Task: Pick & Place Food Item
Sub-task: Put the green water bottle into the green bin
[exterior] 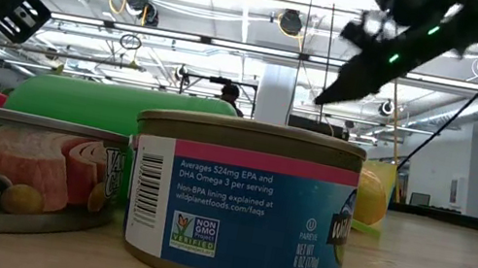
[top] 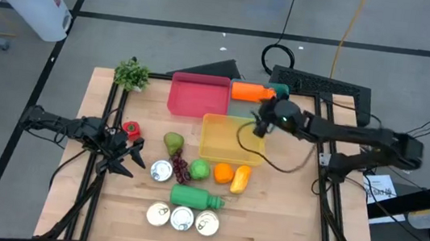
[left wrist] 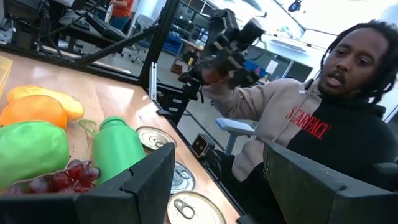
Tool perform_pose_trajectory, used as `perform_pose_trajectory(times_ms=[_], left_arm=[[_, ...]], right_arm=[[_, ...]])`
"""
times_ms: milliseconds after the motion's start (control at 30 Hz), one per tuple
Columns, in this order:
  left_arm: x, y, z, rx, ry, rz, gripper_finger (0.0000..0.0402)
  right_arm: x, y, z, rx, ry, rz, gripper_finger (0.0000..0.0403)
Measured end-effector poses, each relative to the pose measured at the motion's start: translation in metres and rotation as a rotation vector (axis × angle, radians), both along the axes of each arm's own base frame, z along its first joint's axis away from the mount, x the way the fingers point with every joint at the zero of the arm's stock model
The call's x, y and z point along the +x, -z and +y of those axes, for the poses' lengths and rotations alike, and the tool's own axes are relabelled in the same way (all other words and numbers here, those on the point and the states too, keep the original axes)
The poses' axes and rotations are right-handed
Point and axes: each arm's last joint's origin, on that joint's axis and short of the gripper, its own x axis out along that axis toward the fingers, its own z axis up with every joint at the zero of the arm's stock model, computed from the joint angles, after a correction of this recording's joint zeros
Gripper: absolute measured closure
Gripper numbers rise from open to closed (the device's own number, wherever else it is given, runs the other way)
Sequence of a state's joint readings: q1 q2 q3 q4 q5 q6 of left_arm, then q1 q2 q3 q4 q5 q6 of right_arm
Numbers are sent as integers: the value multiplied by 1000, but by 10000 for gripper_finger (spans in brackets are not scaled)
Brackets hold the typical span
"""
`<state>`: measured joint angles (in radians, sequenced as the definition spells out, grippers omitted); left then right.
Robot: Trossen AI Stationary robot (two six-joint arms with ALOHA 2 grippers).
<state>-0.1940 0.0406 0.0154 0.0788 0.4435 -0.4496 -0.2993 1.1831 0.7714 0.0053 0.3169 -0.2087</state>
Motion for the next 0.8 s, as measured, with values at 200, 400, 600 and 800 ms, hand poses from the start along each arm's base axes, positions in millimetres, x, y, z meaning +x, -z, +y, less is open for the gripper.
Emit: perform_pose_trajectory(times_ms=[200, 400, 600, 800], left_arm=[[0, 0, 0, 0, 0, 0, 149], [0, 0, 0, -1, 0, -1, 149], [0, -16, 4, -116, -123, -118, 149], [-3, -26, 4, -253, -98, -154, 149]], right_arm=[[-27, -11, 54, 333, -346, -207, 175], [-41, 10, 97, 428, -639, -455, 174], [-51, 18, 124, 404, -777, -610, 174], [-53, 13, 136, 349, -858, -606, 174]])
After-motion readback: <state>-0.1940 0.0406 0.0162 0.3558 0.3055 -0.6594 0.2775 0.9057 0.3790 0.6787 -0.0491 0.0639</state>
